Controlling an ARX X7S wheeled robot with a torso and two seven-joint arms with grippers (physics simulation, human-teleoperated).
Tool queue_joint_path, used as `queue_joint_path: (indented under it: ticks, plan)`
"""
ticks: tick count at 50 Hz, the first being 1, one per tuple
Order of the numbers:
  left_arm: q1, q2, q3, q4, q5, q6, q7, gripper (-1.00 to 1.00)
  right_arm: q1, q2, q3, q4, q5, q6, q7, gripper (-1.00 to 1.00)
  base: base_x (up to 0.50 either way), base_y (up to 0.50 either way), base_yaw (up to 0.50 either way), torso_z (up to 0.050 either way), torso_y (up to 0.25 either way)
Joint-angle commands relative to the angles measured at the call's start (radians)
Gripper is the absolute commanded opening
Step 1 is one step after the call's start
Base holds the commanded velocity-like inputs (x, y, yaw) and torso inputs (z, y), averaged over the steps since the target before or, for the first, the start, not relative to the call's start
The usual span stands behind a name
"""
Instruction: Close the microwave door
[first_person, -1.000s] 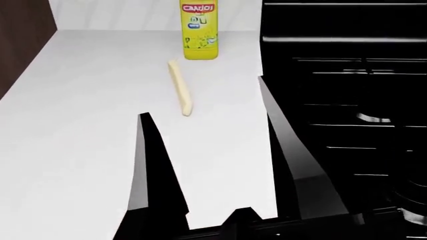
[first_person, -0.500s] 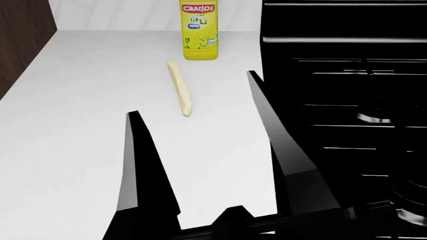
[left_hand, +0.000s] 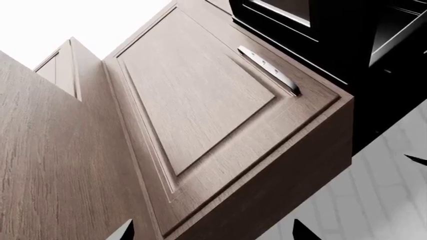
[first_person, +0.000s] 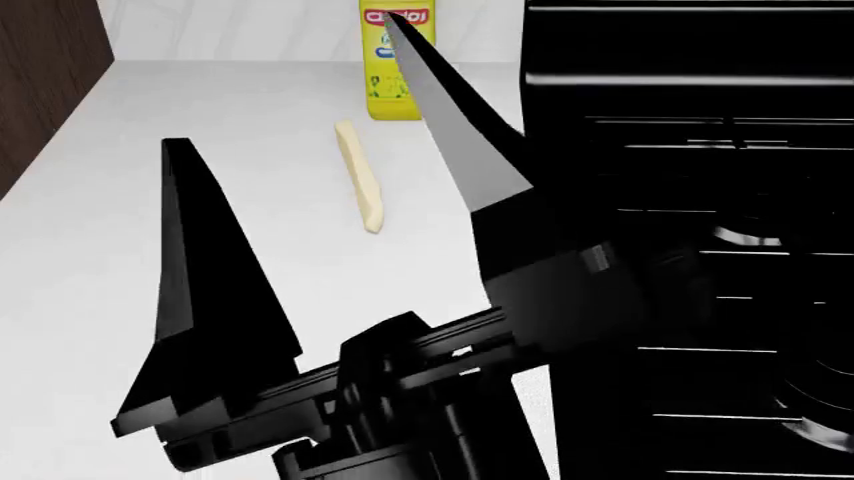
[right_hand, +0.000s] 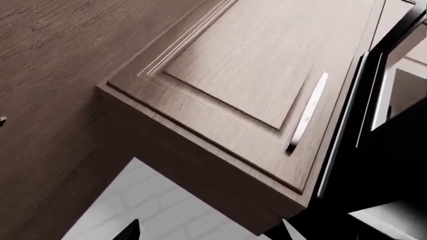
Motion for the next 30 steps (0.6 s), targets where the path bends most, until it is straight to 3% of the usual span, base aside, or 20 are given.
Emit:
queue_joint_path:
  ticks: [1, 15, 30]
  plan:
    - [0.007, 0.0, 0.013, 0.0, 0.009, 0.002, -0.011, 1.0, 0.104, -0.029, -0.031, 0.002, -0.036, 0.082, -0.063, 1.0, 0.0, 0.0, 0.0, 0.0, 0.0]
    - [0.011, 0.0, 0.013, 0.0, 0.01, 0.005, -0.009, 1.0, 0.382, -0.053, -0.057, 0.03, -0.119, 0.247, -0.19, 1.0, 0.0, 0.0, 0.0, 0.0, 0.0]
    - [0.013, 0.0, 0.022, 0.0, 0.013, 0.006, -0.008, 1.0, 0.487, -0.038, -0.07, 0.048, -0.115, 0.291, -0.202, 1.0, 0.0, 0.0, 0.0, 0.0, 0.0]
